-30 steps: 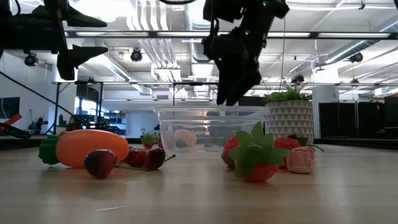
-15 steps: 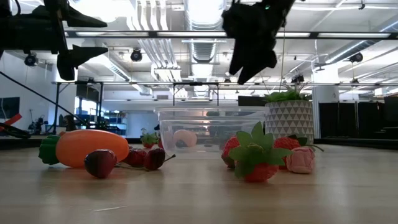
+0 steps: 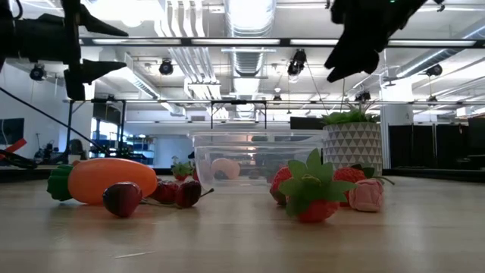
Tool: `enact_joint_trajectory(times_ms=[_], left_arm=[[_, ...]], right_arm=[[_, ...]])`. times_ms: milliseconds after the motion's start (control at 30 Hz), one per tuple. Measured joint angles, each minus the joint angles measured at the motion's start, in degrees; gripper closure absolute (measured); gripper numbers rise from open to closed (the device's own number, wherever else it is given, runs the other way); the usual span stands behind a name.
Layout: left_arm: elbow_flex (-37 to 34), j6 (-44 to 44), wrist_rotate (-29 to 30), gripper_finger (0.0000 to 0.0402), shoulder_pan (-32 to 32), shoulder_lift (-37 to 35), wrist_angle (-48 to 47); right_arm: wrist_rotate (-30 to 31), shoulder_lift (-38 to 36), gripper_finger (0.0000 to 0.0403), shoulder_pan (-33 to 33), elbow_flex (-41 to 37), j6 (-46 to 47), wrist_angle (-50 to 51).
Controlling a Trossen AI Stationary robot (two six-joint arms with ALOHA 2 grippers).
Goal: Pick and placing Produce into tupperware
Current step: Put the red cherry into the transparent container
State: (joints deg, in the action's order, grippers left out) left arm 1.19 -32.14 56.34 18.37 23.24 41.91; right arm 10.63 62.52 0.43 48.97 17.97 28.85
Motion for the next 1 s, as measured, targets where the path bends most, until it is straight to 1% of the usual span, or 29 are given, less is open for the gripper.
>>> enact_joint_trajectory(times_ms=[100, 200, 267, 333, 467, 567, 733, 1000], left_arm=[[0.64, -1.35, 4.41, 0.0139, 0.0, 0.52, 0.67], [3.73, -3.35, 8.84, 0.0139, 0.04, 2.66, 1.34], [5.8, -1.85, 12.09, 0.0139, 0.0, 4.46, 1.16], [7.85, 1.78, 13.99, 0.0139, 0.0, 5.95, 1.19], [11.44, 5.65, 14.47, 0.0139, 0.02, 9.01, 1.12], [14.12, 5.59, 14.42, 0.0139, 0.0, 11.22, 1.18], [17.5, 5.57, 13.77, 0.0139, 0.0, 17.29, 1.14], [24.17, 5.52, 13.72, 0.0139, 0.0, 26.67, 1.53]], right_arm=[[-0.04, -3.98, 0.0161, 0.04, -2.31, -1.56, -0.97], [-0.14, -7.06, 0.0161, 0.04, -3.91, -1.57, -0.69], [-0.39, -8.59, 0.0161, 0.04, -4.59, -2.26, 0.02], [-0.48, -9.48, 0.0162, 0.04, -4.8, -2.63, 0.88], [-0.5, -9.69, 0.0162, 0.04, -4.98, -3.65, 2.03], [-0.52, -9.17, 0.016, 0.07, -4.99, -5.18, 2.69], [-0.76, -9.01, 0.0163, 0.07, -5.07, -6.13, 2.72], [-0.76, -9.22, 0.0162, 0.07, -5.13, -6.77, 5.4]])
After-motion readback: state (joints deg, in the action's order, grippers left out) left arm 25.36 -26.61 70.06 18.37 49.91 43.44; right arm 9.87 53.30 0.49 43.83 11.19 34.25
